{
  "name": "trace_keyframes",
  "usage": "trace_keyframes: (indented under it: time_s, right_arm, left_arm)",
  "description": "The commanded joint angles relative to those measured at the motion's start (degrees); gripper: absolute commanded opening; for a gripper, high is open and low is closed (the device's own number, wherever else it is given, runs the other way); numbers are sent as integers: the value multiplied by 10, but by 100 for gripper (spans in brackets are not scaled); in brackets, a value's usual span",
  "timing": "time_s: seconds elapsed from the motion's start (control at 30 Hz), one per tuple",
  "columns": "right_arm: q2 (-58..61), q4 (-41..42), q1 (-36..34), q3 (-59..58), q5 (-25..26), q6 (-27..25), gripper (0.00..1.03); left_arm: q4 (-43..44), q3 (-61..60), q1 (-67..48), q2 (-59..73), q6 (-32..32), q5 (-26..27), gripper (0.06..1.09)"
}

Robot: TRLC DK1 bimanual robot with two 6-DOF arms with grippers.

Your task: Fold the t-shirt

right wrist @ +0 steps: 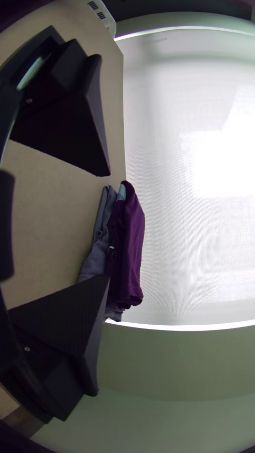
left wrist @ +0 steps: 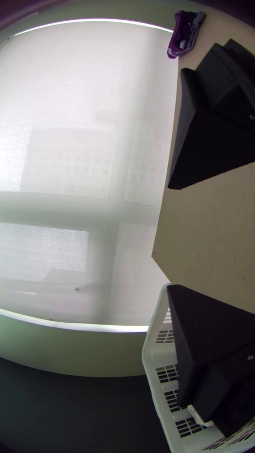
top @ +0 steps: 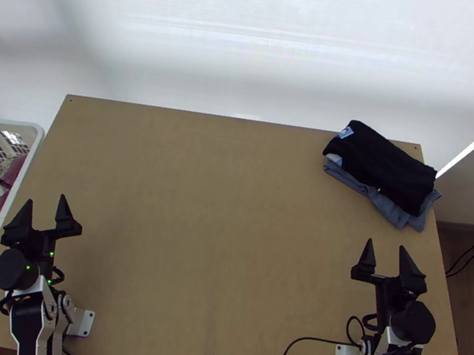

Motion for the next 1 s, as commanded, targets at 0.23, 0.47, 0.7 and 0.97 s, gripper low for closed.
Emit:
trace_keyframes:
  time_s: [0.23, 0.47, 0.7, 0.97]
  right_arm:
    - [-2, 9, -2, -5, 2, -3, 98]
    - [-2, 9, -2, -5, 2, -3, 98]
    - [-2, 9, -2, -5, 2, -3, 98]
    - [-2, 9, -2, -5, 2, -3, 98]
  left_arm:
    - [-15, -22, -3, -3, 5, -2, 104]
    - [-19, -22, 91, -3, 80, -21, 104]
    - [-5, -21, 161, -4, 107, -20, 104]
    - [-90, 107, 187, -2, 58, -20, 104]
